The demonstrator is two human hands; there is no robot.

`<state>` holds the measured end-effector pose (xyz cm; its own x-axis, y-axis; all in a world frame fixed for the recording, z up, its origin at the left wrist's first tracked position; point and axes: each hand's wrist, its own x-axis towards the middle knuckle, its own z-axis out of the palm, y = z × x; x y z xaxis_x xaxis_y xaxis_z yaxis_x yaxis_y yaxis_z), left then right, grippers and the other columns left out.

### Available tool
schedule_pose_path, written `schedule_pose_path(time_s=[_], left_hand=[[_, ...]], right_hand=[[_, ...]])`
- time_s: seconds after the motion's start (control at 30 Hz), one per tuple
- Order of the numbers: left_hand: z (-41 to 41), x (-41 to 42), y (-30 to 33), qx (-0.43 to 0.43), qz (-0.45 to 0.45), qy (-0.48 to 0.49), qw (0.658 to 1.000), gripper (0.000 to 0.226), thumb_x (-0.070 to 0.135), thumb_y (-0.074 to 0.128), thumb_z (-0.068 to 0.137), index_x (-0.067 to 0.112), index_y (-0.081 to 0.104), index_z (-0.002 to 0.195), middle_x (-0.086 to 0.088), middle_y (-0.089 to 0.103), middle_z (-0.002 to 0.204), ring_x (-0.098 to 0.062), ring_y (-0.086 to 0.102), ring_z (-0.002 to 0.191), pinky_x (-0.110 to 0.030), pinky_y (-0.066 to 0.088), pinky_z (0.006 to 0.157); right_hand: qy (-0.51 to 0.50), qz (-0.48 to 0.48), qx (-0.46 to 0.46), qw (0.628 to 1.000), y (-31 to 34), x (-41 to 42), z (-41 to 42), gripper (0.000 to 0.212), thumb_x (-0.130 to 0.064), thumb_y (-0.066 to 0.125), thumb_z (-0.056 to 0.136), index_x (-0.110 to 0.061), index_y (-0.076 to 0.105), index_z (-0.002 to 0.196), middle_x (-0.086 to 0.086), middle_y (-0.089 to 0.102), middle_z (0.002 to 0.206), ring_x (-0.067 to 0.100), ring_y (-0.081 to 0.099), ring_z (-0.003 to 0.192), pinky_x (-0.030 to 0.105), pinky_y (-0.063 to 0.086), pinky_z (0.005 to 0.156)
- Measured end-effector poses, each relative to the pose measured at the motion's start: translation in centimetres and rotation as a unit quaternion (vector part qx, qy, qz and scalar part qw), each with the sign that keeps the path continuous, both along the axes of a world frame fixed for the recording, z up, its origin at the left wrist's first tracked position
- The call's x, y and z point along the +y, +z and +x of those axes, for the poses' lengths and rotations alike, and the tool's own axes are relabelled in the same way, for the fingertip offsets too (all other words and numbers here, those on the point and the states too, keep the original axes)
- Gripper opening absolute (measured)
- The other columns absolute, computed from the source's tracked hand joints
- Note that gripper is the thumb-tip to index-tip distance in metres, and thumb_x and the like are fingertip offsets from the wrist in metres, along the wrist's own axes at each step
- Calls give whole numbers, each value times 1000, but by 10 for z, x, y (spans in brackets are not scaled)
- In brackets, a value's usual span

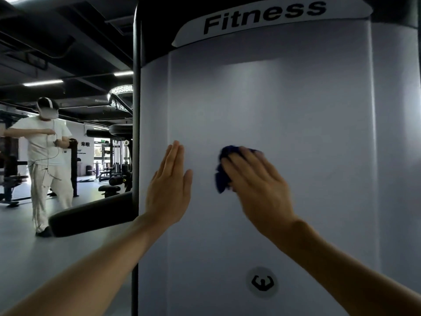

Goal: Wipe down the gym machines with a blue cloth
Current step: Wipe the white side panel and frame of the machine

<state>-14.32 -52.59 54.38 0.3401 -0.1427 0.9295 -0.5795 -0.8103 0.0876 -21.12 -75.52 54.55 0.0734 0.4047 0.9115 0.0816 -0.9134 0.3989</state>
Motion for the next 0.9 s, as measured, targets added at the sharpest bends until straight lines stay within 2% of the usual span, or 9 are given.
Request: schedule_pose_path(time_s=[0.1,0.23,0.33,0.47,0.6,0.7,0.8,0.87,0.9], left_hand=[[-2,-6,0,25,10,2,1000,82,57,12,101,8,1,165,-1,-9,174,-11,-7,160,-29,8,126],[-8,8,-1,36,98,44,994,99,75,14,96,9,-17,162,-3,-29,170,-14,-22,158,-33,4,126],[-18,13,4,71,159,59,983,128,96,22,80,9,-33,156,-4,-44,162,-16,-37,152,-31,-10,124],[-21,21,13,58,191,39,979,148,106,35,65,10,-30,158,-4,-36,167,-18,-33,154,-36,-2,129],[-23,17,11,98,180,63,977,159,101,54,61,9,-38,153,-2,-50,158,-15,-41,149,-32,-8,125],[-24,15,9,122,168,61,976,159,97,58,62,10,-43,147,1,-56,153,-13,-45,146,-29,-9,123],[-24,15,8,122,154,46,979,159,95,61,62,11,-42,148,4,-56,153,-10,-45,146,-28,-10,122],[-23,15,6,122,141,36,982,159,94,63,62,12,-41,150,5,-55,154,-9,-44,146,-27,-11,121],[-22,15,6,119,135,31,983,159,93,64,62,13,-41,150,6,-53,155,-8,-43,147,-26,-11,121]], right_hand=[[16,128,-17,992,-21,-32,-21,49,-6,59,103,-6,48,151,10,44,158,29,34,151,50,30,123],[12,233,-9,972,-17,15,-16,71,8,63,89,-3,39,155,15,38,161,34,23,155,51,16,127],[-1,103,44,994,15,76,6,75,-10,52,91,-9,28,161,11,26,167,32,14,157,46,3,129],[-36,-14,94,995,45,107,26,60,-24,28,99,-13,37,157,7,33,165,29,19,156,45,11,129],[-53,-56,66,995,46,58,14,59,-16,39,94,-15,45,153,6,41,160,29,29,153,45,18,127],[-3,92,-10,996,39,6,-7,55,-7,59,95,-13,52,149,6,48,156,31,38,148,48,27,123],[-2,272,-29,962,35,6,-16,67,4,62,92,-10,42,154,8,39,161,32,24,154,49,18,126],[9,309,-41,950,40,43,-8,73,10,53,85,-7,39,155,12,37,161,36,21,154,49,10,128],[15,279,-28,960,44,65,0,73,7,48,83,-6,40,154,13,38,160,37,22,153,49,8,128]])
